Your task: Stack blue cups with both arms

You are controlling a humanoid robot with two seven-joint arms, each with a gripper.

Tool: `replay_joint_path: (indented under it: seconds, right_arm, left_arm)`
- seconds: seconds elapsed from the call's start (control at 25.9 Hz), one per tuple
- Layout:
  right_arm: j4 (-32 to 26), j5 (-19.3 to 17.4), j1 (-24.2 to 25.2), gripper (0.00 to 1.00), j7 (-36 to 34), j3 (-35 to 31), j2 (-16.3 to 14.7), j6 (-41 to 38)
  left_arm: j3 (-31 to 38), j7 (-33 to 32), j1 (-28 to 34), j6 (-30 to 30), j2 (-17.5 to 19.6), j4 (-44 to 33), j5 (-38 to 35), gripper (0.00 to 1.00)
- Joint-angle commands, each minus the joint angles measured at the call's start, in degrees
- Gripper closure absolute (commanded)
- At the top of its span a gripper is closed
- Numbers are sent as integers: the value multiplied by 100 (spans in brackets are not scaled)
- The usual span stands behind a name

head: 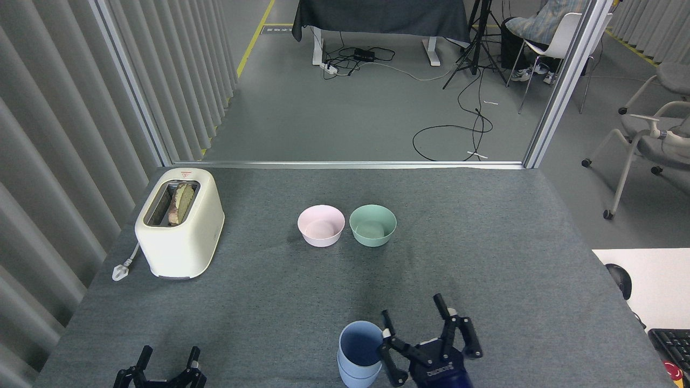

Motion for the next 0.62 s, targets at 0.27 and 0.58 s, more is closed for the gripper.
replay_joint_path:
  seconds: [0.27,0.58]
  right_arm:
    - [276,-948,1658,0,-747,-1009,-726,876]
    - [311,-965,1939,0,-897,-930,-823,894]
  left_arm:
    - [9,-10,494,-19,3,-756,11,1]
    - [35,-10,916,-28,3,-1108,20,1]
